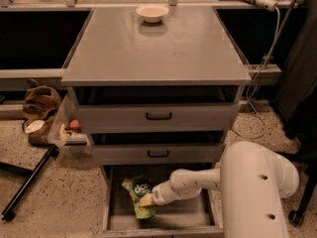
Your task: Place green rice chip bag into bottom drawer
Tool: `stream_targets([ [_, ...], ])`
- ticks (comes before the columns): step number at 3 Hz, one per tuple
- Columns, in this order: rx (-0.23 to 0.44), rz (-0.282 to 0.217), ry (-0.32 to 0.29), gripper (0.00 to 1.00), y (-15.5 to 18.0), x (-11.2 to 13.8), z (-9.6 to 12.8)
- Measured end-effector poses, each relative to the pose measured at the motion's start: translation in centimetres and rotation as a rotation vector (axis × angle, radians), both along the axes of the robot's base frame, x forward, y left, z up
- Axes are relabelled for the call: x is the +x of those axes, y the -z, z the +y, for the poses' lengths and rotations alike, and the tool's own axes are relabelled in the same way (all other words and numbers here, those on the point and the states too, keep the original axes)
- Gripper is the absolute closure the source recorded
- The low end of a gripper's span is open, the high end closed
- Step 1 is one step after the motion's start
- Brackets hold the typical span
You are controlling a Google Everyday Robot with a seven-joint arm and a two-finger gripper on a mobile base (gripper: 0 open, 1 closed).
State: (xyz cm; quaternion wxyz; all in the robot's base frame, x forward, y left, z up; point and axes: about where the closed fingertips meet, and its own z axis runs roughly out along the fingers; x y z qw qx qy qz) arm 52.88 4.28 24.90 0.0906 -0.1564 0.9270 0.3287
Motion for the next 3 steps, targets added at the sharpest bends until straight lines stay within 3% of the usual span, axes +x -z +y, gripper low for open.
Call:
stream_targets([
  [1,0.025,0.044,0.057,1.0,3.9,2.1,-0.2],
  [2,0.022,0.045,0.055,1.0,4.0,2.0,-0.1],
  [3,0.034,0.095,0.079,1.0,6.7,2.2,-0.7],
])
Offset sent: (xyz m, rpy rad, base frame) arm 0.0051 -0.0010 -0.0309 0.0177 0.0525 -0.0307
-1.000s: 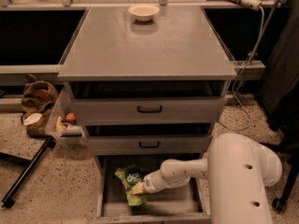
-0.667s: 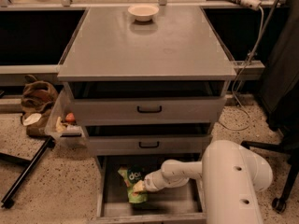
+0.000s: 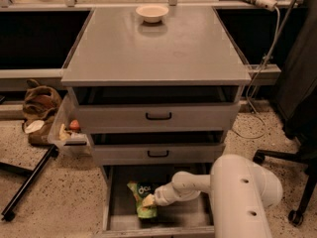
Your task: Place green rice chip bag into bottom drawer
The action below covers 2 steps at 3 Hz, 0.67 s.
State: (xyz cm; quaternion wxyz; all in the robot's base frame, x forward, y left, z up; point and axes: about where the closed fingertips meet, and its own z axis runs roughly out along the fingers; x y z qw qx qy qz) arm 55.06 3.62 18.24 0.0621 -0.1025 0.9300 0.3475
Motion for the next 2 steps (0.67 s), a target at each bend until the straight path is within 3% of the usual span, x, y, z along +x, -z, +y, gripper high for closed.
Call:
stream_targets([
  [1,0.031,0.076,0.006,1.0,3.88,-0.12,-0.75],
  [2,0.034,0.082,0.007,0.8,3.96,-0.09,-0.82],
])
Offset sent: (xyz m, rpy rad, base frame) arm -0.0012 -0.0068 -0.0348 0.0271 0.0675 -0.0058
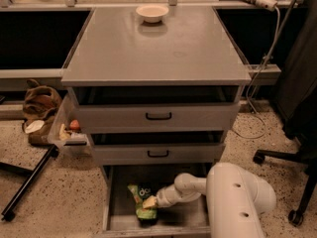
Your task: Place green rice chip bag into bottom drawer
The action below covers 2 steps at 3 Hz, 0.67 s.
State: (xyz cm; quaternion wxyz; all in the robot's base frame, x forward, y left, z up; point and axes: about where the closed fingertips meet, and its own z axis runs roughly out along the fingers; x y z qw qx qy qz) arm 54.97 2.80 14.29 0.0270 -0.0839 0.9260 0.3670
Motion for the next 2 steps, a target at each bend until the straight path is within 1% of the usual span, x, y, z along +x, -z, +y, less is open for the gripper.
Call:
stream_targets([
  [2,0.0,0.0,0.0,0.34,0.0,-0.01,0.01],
])
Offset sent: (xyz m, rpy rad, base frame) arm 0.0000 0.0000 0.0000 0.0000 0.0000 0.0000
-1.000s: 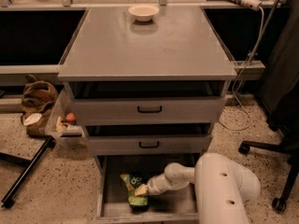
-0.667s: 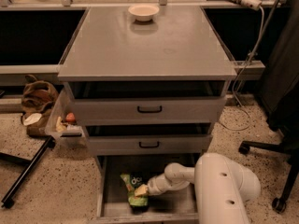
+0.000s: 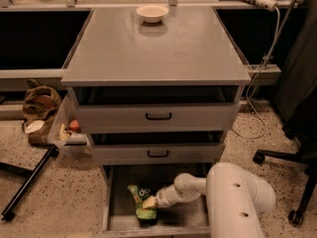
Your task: Place green rice chip bag into bottom drawer
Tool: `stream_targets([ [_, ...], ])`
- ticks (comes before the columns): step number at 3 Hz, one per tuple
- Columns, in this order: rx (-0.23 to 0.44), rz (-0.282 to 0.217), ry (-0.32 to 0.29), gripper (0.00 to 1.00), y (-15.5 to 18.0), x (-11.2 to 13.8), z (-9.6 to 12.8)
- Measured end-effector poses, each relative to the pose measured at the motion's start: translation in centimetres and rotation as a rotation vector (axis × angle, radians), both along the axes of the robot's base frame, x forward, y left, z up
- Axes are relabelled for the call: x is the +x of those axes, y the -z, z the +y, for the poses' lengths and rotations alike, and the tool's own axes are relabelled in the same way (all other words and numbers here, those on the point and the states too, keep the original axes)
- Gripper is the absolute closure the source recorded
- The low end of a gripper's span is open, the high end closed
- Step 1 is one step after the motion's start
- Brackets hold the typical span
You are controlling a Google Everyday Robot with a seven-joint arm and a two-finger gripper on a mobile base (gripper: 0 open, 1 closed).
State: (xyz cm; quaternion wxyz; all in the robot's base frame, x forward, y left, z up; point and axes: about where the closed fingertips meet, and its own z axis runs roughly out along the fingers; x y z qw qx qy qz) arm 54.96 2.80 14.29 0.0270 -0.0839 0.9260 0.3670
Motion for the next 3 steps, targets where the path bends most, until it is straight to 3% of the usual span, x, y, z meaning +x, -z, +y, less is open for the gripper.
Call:
stream_targets([
  [1,0.0,0.0,0.0,0.1,0.0,0.0,0.0],
  [2,0.0,0.0,0.0,0.0,0.01,-0.01,0.01],
  [3,0.0,0.0,0.0,0.0,0.01,-0.01,0.01],
])
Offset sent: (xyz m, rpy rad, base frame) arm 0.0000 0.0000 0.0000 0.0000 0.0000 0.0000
